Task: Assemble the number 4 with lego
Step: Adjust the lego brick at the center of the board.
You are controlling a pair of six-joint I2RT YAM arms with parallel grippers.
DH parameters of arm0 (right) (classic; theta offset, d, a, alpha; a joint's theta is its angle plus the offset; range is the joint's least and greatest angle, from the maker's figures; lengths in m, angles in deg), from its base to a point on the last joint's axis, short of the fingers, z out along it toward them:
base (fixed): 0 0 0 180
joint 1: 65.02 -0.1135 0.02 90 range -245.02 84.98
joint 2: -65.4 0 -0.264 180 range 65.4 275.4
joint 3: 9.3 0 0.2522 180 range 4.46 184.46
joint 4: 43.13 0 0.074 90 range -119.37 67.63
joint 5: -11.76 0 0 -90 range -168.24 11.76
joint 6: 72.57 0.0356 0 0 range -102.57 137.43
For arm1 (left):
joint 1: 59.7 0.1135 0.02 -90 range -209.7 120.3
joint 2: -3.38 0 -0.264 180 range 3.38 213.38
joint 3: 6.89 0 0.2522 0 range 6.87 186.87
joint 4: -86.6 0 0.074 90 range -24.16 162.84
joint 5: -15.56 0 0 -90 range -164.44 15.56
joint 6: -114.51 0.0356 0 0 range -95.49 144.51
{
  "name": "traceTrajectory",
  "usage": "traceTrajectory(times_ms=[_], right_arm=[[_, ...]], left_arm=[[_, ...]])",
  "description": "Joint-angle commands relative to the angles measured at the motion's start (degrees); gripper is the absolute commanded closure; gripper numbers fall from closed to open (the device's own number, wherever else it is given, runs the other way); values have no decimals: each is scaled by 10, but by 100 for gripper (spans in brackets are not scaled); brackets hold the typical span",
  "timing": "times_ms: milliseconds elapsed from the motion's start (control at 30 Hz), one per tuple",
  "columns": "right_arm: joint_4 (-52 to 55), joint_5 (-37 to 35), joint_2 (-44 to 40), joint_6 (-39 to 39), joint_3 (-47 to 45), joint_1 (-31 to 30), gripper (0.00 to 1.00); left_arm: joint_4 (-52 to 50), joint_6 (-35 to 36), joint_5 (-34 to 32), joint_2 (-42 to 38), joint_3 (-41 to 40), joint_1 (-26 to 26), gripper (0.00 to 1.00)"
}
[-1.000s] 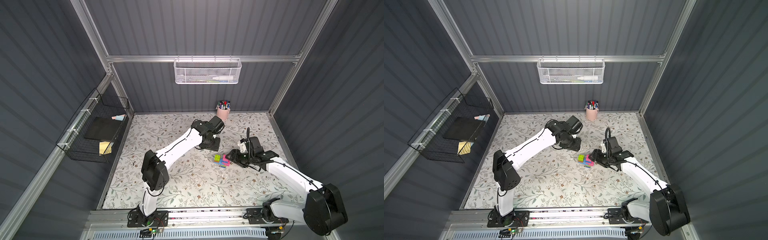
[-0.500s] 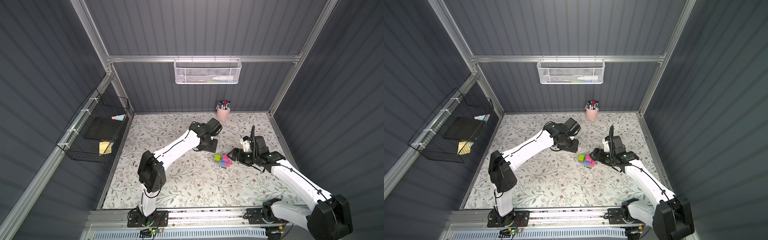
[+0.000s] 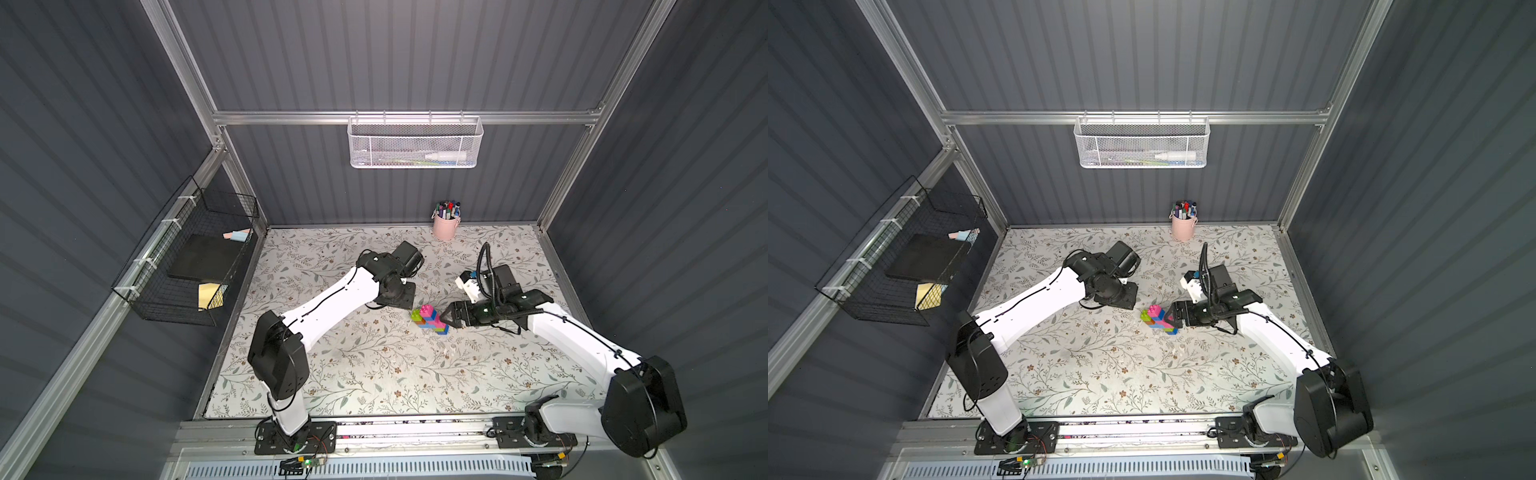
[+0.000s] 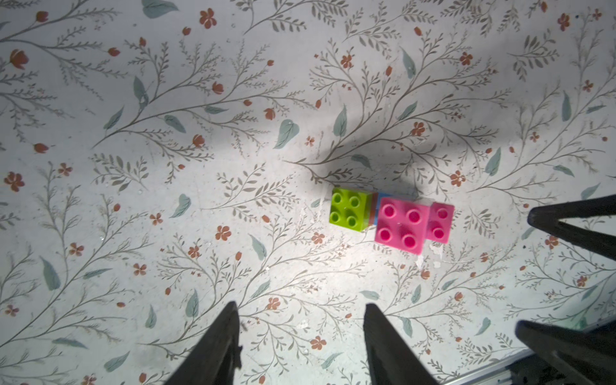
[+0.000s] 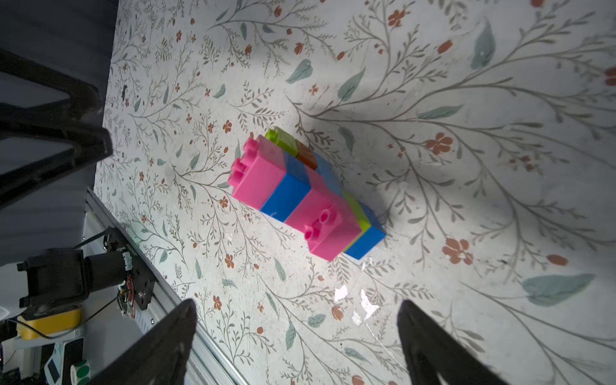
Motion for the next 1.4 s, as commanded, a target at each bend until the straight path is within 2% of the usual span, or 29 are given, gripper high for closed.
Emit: traceTrajectory(times_ms=[0,100,200,400,667,833,1067,1267,1367], right_arm=[[40,-36,38,-81,61,-24,4],[46,-69,73,-102,87,-37,10],[41,-124,99,-112,96,-49,11],[15,-122,120,-121,89,-58,14],[-10,-143,171,-113,82,-100,20],[-35,-163,179,-93,67,-101,30],[-44,-165,197,-82,63,-102,47],[-58,-144,198,-79,60,-101,55],[-72,-109,194,-74,56,-98,57]], left_arm=[[22,4,-9,-45,-46,14,44],[46,0,-1,-70,-90,23,44],[64,-7,3,-89,-137,32,43],[76,-14,3,-117,-172,36,43],[80,-13,-2,-128,-183,41,43],[82,-12,1,-125,-183,42,43],[88,-10,4,-126,-187,46,43],[88,-8,6,-125,-188,49,42],[89,-7,7,-127,-188,51,42]])
